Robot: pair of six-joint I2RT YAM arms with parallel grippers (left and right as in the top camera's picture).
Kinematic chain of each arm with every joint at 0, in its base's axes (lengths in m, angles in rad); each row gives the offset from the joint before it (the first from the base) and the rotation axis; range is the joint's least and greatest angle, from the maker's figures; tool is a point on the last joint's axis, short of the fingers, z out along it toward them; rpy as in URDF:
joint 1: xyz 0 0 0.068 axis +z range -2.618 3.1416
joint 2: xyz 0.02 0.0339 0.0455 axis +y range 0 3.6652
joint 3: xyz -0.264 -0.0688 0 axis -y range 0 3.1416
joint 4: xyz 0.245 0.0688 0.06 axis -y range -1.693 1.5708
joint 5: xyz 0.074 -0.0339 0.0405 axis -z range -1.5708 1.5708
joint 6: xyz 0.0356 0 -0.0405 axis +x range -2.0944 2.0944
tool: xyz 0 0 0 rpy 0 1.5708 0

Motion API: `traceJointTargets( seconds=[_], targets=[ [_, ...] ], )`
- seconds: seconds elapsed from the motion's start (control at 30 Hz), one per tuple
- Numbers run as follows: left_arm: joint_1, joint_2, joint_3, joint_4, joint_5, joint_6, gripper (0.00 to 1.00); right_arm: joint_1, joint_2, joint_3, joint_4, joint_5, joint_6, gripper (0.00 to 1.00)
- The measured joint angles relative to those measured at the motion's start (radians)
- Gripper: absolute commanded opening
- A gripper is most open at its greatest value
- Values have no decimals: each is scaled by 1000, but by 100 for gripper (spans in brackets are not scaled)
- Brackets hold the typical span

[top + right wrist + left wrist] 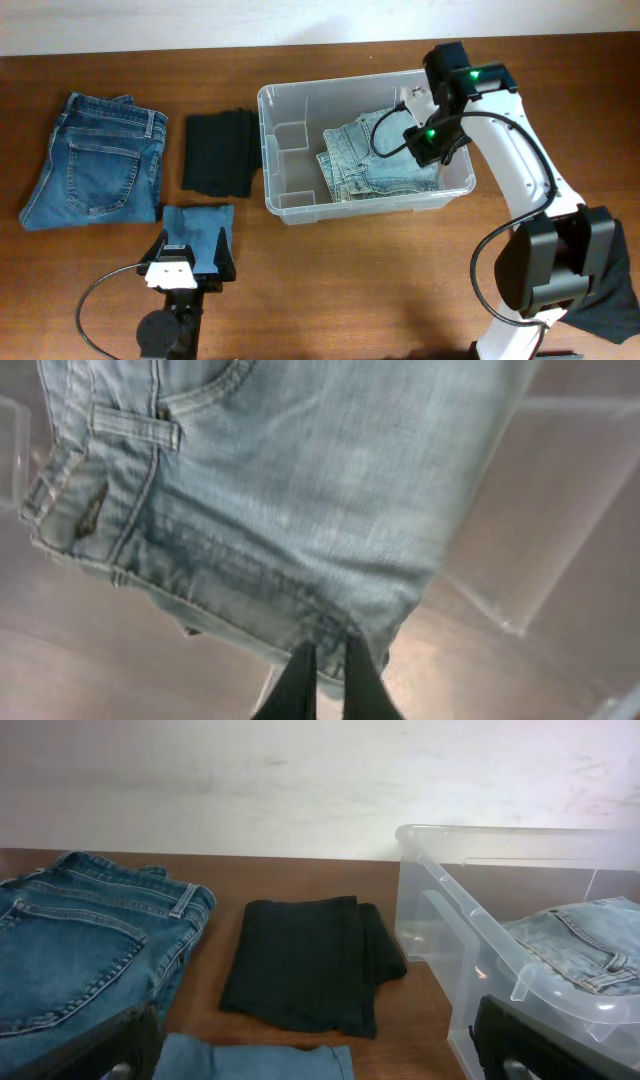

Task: Pack container
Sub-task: 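Lower the jeans into the bin and open the right gripper, then withdraw the right gripper and move it to the black leggings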

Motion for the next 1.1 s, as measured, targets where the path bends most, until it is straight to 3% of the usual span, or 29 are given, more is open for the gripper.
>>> traceJointTargets(
  seconds=[0.6,1.1],
  targets=[
    [0,0,0,0,0,0,99,2,0,-37,-238,-83,111,4],
    [0,0,0,0,0,0,99,23,0,-34,-214,-87,147,4]
  ],
)
